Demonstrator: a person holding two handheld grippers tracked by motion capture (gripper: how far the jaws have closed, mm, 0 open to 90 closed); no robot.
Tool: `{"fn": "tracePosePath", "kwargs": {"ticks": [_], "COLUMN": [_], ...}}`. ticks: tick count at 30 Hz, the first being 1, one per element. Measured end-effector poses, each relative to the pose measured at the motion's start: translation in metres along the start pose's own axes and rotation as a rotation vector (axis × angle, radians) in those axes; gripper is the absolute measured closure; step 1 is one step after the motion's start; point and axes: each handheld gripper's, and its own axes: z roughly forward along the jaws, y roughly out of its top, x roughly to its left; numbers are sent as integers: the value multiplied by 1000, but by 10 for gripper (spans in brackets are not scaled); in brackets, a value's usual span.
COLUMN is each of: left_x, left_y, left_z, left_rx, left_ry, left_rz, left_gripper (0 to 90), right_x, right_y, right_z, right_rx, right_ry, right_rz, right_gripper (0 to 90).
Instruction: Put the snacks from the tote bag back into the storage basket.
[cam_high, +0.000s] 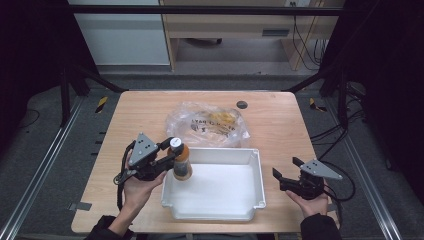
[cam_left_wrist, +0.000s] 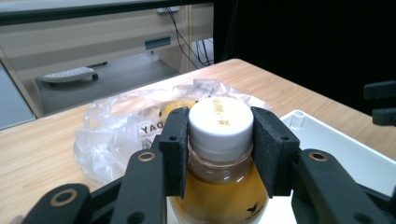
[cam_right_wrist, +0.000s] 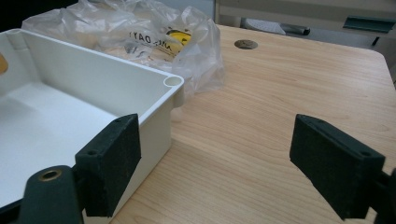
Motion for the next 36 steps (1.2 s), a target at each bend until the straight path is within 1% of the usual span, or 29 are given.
{"fn": "tracePosePath", "kwargs": {"ticks": [3,4,5,11,14,16,17,19,22,27,28,36], "left_x": [0,0,0,-2,-2,-2,-2,-1,2,2,1,0], "left_y": [-5,-7,-9,-17,-19,-22,-23,-25,-28,-32,-33,-35], "left_z": [-1,-1,-1,2,1,0,0,-1,-1,0,1,3], "left_rx": [8,17,19,49,59,63,68,75,83,99,100,111], "left_ry": [-5,-6,-7,-10,-14,-11,-10,-7,-6,-7,-9,-11], "left_rz": [-4,1,-5,6,0,-1,6,1,-4,-4,-10,-2], "left_gripper": [591,591,591,591,591,591,591,591,591,591,591,591], "right_x": [0,0,0,0,0,0,0,0,1,0,0,0], "right_y": [0,0,0,0,0,0,0,0,0,0,0,0], "right_z": [0,0,0,0,0,0,0,0,0,0,1,0], "right_rx": [0,0,-1,-1,0,1,1,2,2,2,2,2], "right_ry": [1,2,1,0,0,0,0,0,0,0,0,0], "right_rz": [-1,-2,-3,-3,-5,-4,-4,-4,-3,-5,-5,-5], "right_gripper": [167,167,167,167,167,167,167,168,167,168,167,168]}}
